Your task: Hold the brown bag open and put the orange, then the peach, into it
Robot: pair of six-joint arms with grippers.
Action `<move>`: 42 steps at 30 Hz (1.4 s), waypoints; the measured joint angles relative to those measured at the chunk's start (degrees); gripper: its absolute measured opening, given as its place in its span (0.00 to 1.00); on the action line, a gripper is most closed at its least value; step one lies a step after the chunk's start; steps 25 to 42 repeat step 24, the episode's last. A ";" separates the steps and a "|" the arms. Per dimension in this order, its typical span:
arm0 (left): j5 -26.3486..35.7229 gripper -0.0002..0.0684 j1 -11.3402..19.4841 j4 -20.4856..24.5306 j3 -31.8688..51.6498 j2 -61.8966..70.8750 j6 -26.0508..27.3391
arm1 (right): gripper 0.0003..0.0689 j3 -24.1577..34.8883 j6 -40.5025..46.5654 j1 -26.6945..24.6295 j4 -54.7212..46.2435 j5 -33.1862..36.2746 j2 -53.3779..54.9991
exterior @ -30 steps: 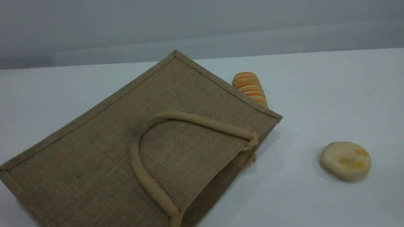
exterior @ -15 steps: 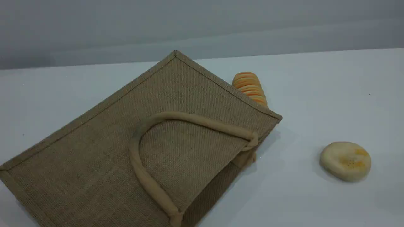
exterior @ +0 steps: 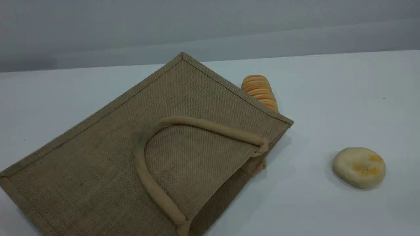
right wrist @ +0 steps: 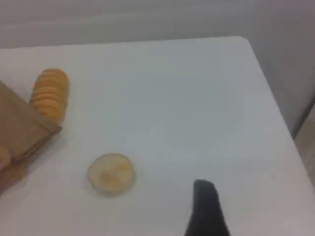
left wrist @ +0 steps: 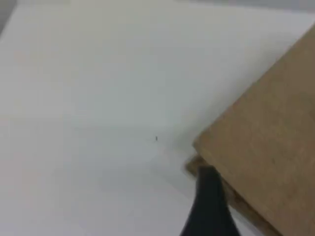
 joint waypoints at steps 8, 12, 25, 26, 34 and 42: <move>0.35 0.66 0.20 0.11 -0.11 -0.75 0.00 | 0.62 0.00 0.00 0.05 0.00 0.00 0.00; 0.35 0.66 0.20 0.11 -0.11 -0.75 0.00 | 0.62 0.00 0.00 0.05 0.00 0.00 0.00; 0.23 0.66 0.20 0.11 -0.11 -0.75 0.00 | 0.62 0.00 0.00 0.05 0.00 0.00 0.00; 0.23 0.66 0.20 0.11 -0.11 -0.75 0.00 | 0.62 0.00 0.00 0.05 0.00 0.00 0.00; 0.23 0.66 0.20 0.11 -0.11 -0.75 0.00 | 0.62 0.00 0.00 0.05 0.00 0.00 0.00; 0.23 0.66 0.20 0.11 -0.11 -0.75 0.00 | 0.62 0.00 0.00 0.05 0.00 0.00 0.00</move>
